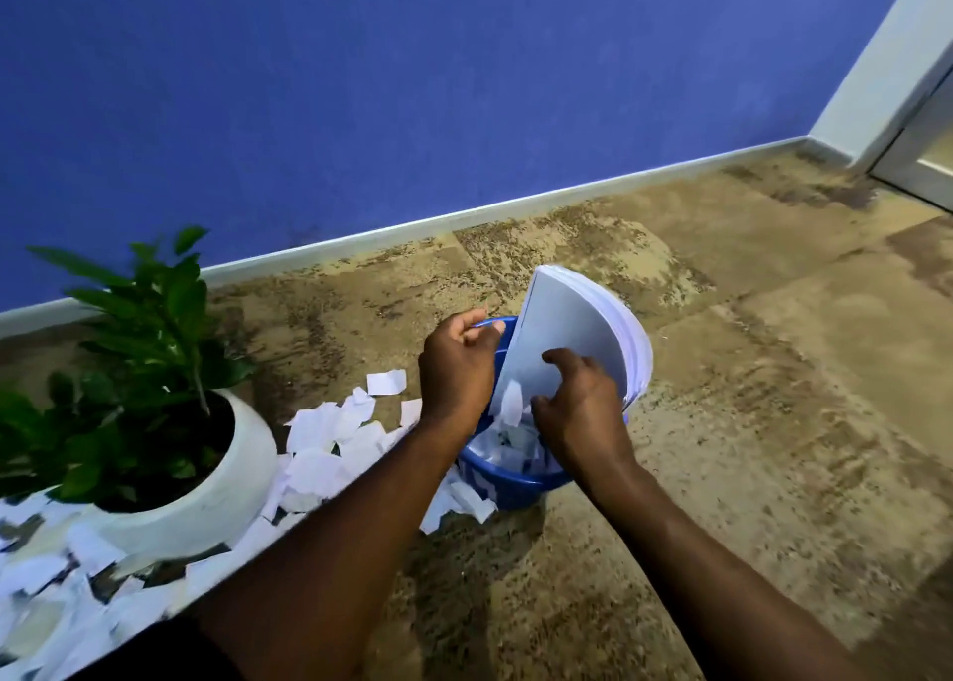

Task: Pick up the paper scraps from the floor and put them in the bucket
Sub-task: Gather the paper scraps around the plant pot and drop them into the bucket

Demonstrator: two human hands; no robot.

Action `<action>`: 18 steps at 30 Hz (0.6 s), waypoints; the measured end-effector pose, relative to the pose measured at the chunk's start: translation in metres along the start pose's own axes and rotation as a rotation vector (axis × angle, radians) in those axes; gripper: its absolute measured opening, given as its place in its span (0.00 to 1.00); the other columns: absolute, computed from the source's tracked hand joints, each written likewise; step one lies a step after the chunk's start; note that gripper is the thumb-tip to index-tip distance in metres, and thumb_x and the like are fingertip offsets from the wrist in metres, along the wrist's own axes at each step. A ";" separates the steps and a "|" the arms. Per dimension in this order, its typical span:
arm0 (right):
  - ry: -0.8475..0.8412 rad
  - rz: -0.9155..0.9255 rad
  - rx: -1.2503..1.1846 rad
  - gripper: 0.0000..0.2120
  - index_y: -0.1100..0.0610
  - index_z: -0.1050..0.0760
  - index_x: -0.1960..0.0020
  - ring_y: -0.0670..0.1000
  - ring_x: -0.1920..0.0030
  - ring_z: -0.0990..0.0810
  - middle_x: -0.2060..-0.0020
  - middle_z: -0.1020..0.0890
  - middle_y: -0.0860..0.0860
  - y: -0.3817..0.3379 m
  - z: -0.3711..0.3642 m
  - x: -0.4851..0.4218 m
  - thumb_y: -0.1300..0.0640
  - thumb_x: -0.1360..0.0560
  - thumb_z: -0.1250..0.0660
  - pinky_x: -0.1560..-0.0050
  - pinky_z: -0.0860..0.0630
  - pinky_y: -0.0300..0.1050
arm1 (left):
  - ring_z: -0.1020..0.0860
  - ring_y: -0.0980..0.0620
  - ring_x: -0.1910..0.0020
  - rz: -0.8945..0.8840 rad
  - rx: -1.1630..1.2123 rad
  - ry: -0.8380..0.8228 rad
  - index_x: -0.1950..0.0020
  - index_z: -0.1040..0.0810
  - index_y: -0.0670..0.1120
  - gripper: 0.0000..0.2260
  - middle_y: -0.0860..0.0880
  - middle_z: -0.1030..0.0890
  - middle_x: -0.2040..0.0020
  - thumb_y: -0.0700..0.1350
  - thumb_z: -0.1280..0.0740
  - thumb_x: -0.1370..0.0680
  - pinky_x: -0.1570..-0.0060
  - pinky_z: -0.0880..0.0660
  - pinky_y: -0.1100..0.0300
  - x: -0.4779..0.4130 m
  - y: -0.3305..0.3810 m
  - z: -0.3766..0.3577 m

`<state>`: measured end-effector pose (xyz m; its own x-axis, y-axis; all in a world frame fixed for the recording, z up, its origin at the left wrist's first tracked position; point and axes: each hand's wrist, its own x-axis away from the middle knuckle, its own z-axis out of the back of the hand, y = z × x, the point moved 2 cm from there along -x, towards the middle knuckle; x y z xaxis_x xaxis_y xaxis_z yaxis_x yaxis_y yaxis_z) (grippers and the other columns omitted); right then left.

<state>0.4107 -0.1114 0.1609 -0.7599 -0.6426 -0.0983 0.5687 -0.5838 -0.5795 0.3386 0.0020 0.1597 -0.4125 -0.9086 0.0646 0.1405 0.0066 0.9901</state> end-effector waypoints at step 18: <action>-0.198 0.216 -0.217 0.15 0.58 0.22 0.42 0.58 0.49 0.19 0.45 0.19 0.56 -0.056 -0.122 0.090 0.62 0.29 0.30 0.46 0.24 0.49 | 0.25 0.48 0.37 0.154 -0.507 0.164 0.34 0.26 0.49 0.20 0.48 0.23 0.35 0.44 0.29 0.26 0.36 0.29 0.55 0.066 -0.167 0.189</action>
<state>0.2718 -0.0757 0.0859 -0.5420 -0.8355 -0.0908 0.6129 -0.3191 -0.7228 0.1177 0.0195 0.0223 -0.2128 -0.9666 0.1431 0.6205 -0.0205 0.7840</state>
